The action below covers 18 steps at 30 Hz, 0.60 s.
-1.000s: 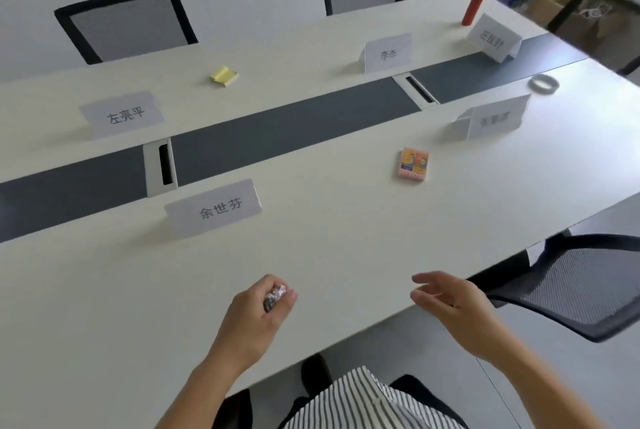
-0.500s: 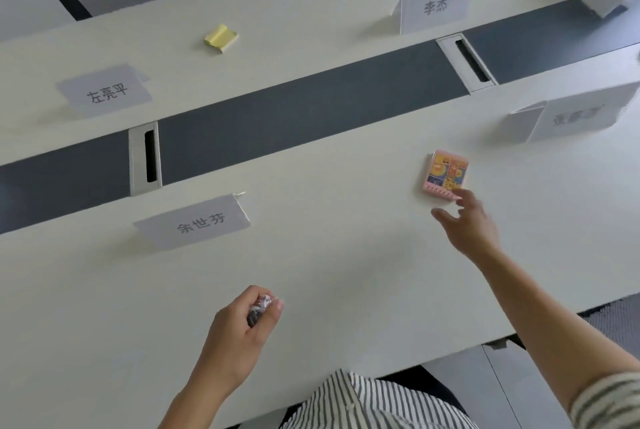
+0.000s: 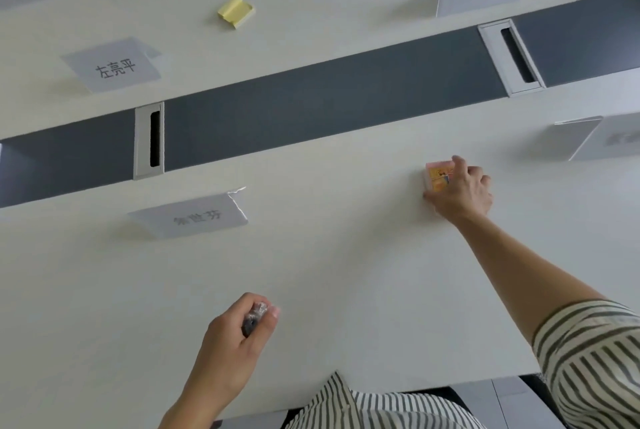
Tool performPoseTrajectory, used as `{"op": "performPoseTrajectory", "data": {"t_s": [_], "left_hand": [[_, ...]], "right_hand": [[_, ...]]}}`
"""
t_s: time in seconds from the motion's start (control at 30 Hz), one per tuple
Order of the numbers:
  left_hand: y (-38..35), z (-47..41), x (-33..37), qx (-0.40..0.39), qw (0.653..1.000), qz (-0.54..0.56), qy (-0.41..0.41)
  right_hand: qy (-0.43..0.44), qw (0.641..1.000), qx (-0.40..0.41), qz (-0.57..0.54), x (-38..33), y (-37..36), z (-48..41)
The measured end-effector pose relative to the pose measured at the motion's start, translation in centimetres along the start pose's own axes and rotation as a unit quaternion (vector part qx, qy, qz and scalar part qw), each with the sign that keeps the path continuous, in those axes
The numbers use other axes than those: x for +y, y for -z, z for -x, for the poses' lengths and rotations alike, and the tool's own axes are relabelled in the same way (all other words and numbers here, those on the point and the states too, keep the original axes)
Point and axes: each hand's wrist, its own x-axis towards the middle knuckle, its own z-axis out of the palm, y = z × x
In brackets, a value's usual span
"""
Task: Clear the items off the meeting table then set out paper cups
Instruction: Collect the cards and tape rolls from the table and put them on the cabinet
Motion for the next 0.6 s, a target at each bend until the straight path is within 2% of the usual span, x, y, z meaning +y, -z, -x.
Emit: {"op": "performPoseTrajectory", "data": {"t_s": [0.1, 0.17, 0.23, 0.3, 0.37, 0.5, 0.6], "left_hand": [[0.3, -0.2, 0.3, 0.009, 1.0, 0.005, -0.019], [0.9, 0.0, 0.4, 0.012, 0.999, 0.013, -0.03], [1.7, 0.4, 0.1, 0.012, 0.999, 0.016, -0.041], [2.6, 1.1, -0.4, 0.012, 0.998, 0.017, -0.053], [3.6, 1.9, -0.9, 0.016, 0.997, 0.007, -0.07], [5.3, 3.3, -2.4, 0.01, 0.995, 0.006, -0.098], [5.9, 4.0, -4.2, -0.01, 0.993, 0.007, -0.117]], "right_hand": [[-0.006, 0.999, -0.037, -0.02, 0.2, 0.3, 0.6], [-0.035, 0.992, -0.044, -0.117, 0.3, 0.9, 1.6], [-0.078, 0.954, -0.064, -0.283, 0.1, 1.9, 3.4], [-0.097, 0.897, -0.104, -0.42, 0.0, 3.0, 6.0], [-0.084, 0.863, -0.131, -0.481, 0.2, 3.9, 9.2], [-0.021, 0.823, -0.15, -0.548, 1.3, 4.5, 16.7], [-0.013, 0.788, -0.167, -0.593, 2.5, 4.0, 22.7]]}}
